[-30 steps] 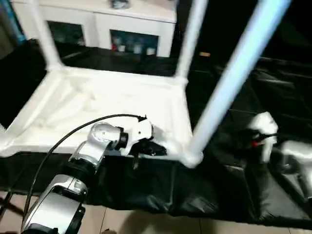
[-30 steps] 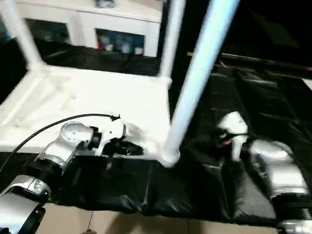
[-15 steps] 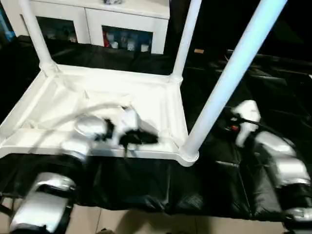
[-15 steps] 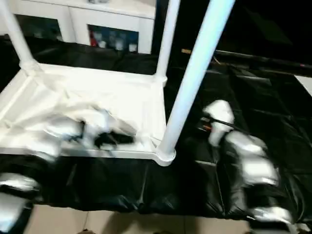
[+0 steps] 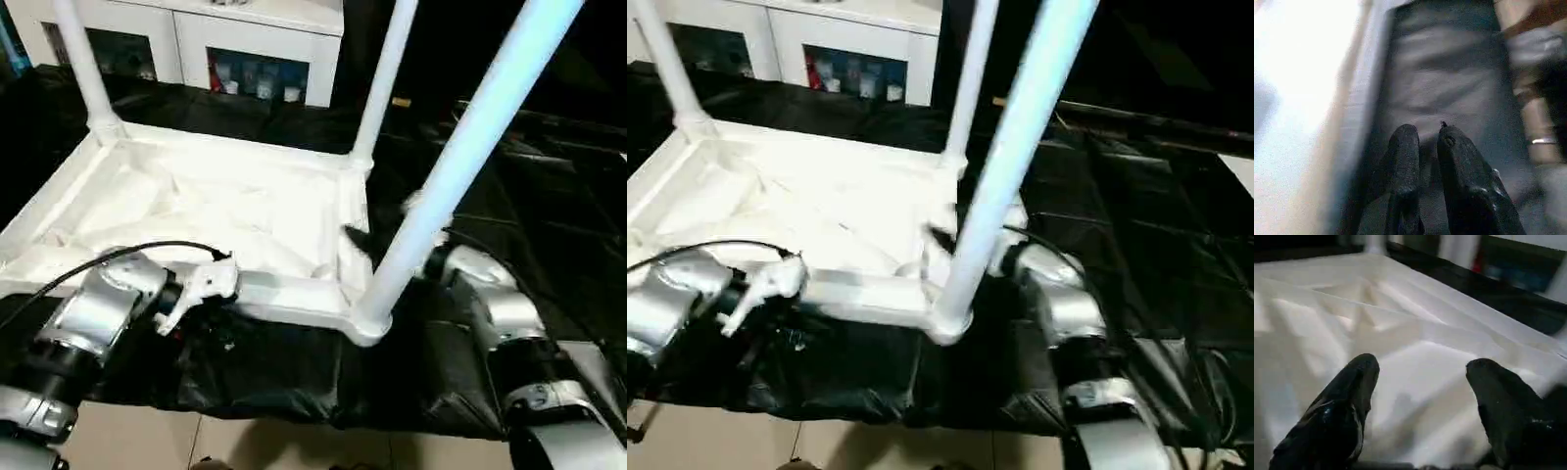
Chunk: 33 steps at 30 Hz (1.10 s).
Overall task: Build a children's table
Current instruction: Rotate table base
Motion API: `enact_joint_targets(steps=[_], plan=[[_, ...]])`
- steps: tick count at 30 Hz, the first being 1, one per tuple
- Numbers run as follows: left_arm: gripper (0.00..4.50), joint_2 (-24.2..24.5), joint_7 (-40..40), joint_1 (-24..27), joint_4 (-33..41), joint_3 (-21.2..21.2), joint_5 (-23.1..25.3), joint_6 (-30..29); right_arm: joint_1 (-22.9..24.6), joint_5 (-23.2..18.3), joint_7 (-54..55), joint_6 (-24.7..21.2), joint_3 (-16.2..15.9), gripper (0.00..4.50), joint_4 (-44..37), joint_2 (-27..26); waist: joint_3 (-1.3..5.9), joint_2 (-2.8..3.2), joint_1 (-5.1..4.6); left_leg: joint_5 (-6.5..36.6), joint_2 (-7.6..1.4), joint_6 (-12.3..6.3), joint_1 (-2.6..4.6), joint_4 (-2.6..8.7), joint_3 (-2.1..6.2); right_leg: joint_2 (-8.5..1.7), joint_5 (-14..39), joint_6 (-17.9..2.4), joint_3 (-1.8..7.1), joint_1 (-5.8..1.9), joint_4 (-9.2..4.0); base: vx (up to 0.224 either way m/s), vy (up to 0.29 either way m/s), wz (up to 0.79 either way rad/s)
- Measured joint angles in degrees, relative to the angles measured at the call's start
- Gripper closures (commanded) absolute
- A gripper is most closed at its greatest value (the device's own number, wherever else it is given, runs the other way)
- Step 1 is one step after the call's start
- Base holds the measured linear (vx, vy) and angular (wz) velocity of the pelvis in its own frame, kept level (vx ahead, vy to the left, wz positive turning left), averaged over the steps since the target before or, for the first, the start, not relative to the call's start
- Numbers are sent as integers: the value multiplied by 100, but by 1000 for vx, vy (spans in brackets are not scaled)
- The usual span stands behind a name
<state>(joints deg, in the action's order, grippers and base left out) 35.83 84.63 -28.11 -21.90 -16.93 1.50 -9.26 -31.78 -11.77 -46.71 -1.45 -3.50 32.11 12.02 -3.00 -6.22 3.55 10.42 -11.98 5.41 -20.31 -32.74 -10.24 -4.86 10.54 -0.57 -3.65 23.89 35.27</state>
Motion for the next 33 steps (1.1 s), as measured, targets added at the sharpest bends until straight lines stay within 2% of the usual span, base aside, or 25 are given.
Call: enact_joint_targets(steps=[2, 6, 10, 14, 21, 25, 29, 33], plan=[[366, -41, -198, -53, -109, -39, 95, 115, 23, -93, -106, -64, -40, 119, -94, 4, 0, 0, 14, -1, 1, 0, 0, -4, 3, -1, 0, 0, 0, -3, 2, 0, 0, 0], [366, -80, -645, -169, -177, -95, 195, 115, 274, -249, -388, -276, -106, 119, -544, 45, 0, 0, 153, -1, -1, 0, -4, -13, 4, 0, 0, 0, -2, -3, 9, 0, 0, 0], [366, -195, -962, -380, -478, -85, 295, 133, 529, -373, -507, -426, -237, 119, -950, -21, -3, 4, 211, -1, 0, 0, -14, -27, 8, -1, 0, 0, -2, -6, 11, 0, 0, 0], [366, -428, -1481, -629, -1019, 16, 502, 405, 694, -384, -473, -477, -332, 119, -1206, -189, -3, 5, 216, -1, 0, 0, -14, -41, 14, -2, -2, 1, -2, -12, 18, 0, 0, 0], [366, -918, -2743, -1075, -1978, 152, 581, 835, 700, -315, -98, -547, -557, 119, -1342, -704, -1, 2, 218, -1, 0, 1, -22, -55, 28, -2, -1, 2, -6, -10, 32, 0, 0, 0], [366, -1174, -3862, -1474, -2576, 353, 724, 1218, 558, -21, 455, -452, -712, 119, -1199, -1137, -1, 1, 188, -1, -1, 1, -27, -64, 35, -2, -1, 2, -6, -3, 42, 0, 0, 0], [366, -1237, -4644, -1699, -2668, 593, 739, 1372, 419, 315, 921, -284, -875, 119, -893, -1327, -3, 5, 132, -1, -1, 2, -26, -69, 41, -2, -1, 2, -5, -4, 45, 0, 0, 0], [366, -1044, -5236, -1534, -2577, 1083, 645, 1318, 438, 456, 1161, -271, -795, 119, -854, -1054, -7, 11, 102, -1, -2, 3, -20, -69, 43, -1, -1, 2, -3, -5, 50, 0, 0, 0]])
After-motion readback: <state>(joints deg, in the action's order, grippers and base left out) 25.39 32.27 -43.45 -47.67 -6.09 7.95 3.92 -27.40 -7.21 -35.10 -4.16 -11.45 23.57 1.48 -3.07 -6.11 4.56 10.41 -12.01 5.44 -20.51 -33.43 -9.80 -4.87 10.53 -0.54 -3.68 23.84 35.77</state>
